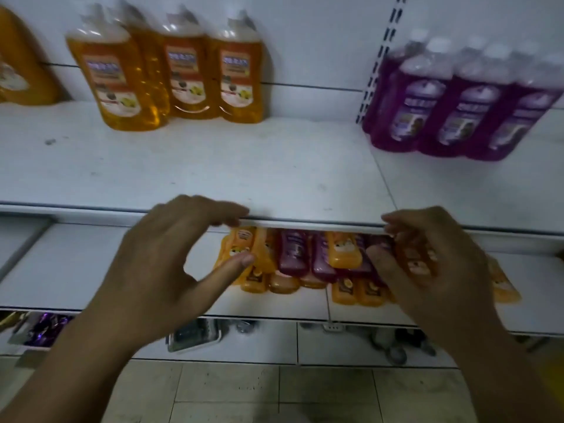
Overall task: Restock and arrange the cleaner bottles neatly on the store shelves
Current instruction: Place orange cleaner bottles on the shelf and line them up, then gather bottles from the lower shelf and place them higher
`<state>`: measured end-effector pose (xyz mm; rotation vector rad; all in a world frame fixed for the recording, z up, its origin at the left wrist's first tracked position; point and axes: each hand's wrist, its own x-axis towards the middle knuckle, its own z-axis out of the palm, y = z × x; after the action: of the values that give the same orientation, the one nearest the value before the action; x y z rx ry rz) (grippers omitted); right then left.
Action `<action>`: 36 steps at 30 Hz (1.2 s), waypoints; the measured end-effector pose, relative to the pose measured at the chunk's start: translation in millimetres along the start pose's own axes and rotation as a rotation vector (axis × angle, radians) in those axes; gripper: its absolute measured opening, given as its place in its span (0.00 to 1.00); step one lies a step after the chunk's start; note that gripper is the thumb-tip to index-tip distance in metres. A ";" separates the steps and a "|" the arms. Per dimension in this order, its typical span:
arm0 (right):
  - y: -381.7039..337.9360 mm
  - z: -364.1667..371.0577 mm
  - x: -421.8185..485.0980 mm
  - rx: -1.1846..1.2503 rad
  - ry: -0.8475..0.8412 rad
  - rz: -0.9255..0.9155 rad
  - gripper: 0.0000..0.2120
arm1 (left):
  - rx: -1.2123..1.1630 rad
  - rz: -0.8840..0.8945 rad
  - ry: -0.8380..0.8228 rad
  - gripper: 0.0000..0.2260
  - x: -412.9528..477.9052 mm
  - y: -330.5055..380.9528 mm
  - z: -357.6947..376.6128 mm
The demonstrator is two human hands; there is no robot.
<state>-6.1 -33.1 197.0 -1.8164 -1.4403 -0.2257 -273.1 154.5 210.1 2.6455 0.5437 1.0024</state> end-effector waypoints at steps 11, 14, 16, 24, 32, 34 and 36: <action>158.8 -0.5 -83.2 0.177 -0.122 0.462 0.17 | -0.246 -0.397 -0.342 0.12 -6.0 32.8 202.5; 205.1 17.4 -97.3 0.253 -0.117 0.628 0.16 | -0.292 -0.507 -0.401 0.11 2.1 29.1 259.4; 229.7 33.2 -103.7 0.336 -0.106 0.755 0.16 | -0.305 -0.582 -0.433 0.10 12.3 25.9 290.6; 292.8 109.4 -104.0 0.536 -0.198 1.055 0.36 | -0.269 -0.863 -0.489 0.29 69.1 -2.0 383.3; 296.2 141.3 -94.9 0.720 -0.049 1.366 0.39 | -0.254 -0.995 -0.509 0.47 73.1 -25.1 416.3; 296.2 143.9 -90.0 0.916 0.065 1.518 0.36 | -0.332 -1.018 -0.511 0.44 74.0 -23.5 414.4; 295.7 142.9 -87.2 1.011 0.152 1.570 0.34 | -0.370 -1.015 -0.507 0.37 73.5 -15.3 408.8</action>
<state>179.8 -15.1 -86.8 -1.4356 0.3061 0.9437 50.6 155.8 -50.5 1.7682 1.2187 0.0939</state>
